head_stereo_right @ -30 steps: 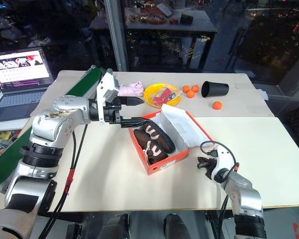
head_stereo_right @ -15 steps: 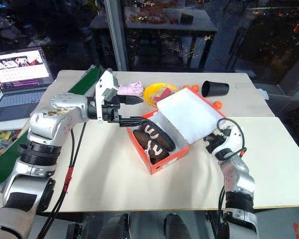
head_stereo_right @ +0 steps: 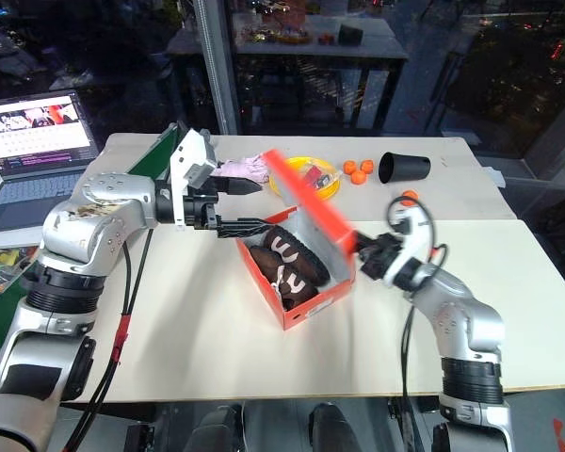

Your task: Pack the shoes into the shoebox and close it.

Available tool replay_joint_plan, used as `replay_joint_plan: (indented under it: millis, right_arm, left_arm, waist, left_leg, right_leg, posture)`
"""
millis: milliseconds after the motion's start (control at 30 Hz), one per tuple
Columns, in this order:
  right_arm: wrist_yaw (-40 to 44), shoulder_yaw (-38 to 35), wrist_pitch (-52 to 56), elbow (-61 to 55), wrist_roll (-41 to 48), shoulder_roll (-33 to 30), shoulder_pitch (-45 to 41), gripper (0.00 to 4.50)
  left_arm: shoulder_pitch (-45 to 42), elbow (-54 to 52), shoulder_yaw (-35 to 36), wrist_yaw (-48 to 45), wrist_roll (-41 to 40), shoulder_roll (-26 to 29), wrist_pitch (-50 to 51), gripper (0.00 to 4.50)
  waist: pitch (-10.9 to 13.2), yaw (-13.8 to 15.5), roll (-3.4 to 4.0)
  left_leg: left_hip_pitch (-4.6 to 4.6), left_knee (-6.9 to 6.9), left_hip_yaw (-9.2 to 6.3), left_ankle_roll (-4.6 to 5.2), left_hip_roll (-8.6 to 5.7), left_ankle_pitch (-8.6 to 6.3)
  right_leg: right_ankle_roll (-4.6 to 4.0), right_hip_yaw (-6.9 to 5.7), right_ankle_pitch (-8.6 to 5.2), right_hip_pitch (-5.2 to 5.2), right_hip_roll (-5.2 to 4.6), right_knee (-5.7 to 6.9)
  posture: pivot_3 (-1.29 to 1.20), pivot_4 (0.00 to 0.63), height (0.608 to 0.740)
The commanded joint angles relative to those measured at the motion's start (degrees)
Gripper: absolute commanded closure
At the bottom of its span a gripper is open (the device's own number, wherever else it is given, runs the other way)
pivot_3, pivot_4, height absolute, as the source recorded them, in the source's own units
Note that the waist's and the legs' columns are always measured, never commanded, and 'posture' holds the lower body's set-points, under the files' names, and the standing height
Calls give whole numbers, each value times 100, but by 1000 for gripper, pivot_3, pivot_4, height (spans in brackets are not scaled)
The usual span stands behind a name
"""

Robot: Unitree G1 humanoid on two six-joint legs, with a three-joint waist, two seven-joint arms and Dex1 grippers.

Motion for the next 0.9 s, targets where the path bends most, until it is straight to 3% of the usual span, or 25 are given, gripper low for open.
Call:
replay_joint_plan:
  millis: [33, 433, 533, 600, 700, 900]
  right_arm:
    - [160, 401, 135, -110, -99, 53, -301, 4447]
    - [457, 2096, -401, 1655, -1897, 69, -544, 4447]
    - [396, 1961, -476, 1608, -1998, 19, -485, 4447]
    - [346, 1353, -390, 1103, -1559, 79, -474, 4447]
    - [182, 666, -430, 280, -1266, -34, -400, 3689]
    - [12, -102, -121, -957, -1142, -787, 25, 1586]
  left_arm:
    - [43, -315, 206, 121, -105, 72, 97, 0]
    - [616, -615, 284, 591, -127, 31, 228, 0]
    - [799, -638, 297, 694, -119, -21, 133, 0]
    - [993, -647, 340, 725, -139, -86, -18, 0]
    - [1324, -570, 311, 819, 93, -135, -530, 0]
    - [1870, -445, 567, 1032, 80, -383, -1034, 0]
  waist:
    - [0, 28, 0]
    - [-18, 23, -17]
    - [-34, 23, -19]
    - [-45, 52, -20]
    - [-46, 115, -19]
    - [-44, 186, -17]
  left_leg:
    - [-2, 0, 1, 0, -2, 0]
    - [7, 3, -1, 0, 0, 0]
    - [29, 2, 0, -1, 2, 0]
    - [37, 3, 0, -1, 2, 0]
    - [28, 3, 3, -1, 0, 0]
    - [-13, -3, 5, -1, 1, 0]
  right_leg:
    - [0, 0, 0, 0, -2, -2]
    - [1, -6, 0, 12, -1, -4]
    - [0, -5, 0, 27, -1, -1]
    - [-2, -5, 1, 33, -1, 1]
    - [-4, -7, 1, 29, -7, -1]
    - [-27, -7, 13, -9, -5, -7]
  posture:
    - [0, 150, 740]
    - [0, 150, 740]
    - [0, 150, 740]
    - [0, 150, 740]
    - [0, 150, 740]
    - [0, 150, 740]
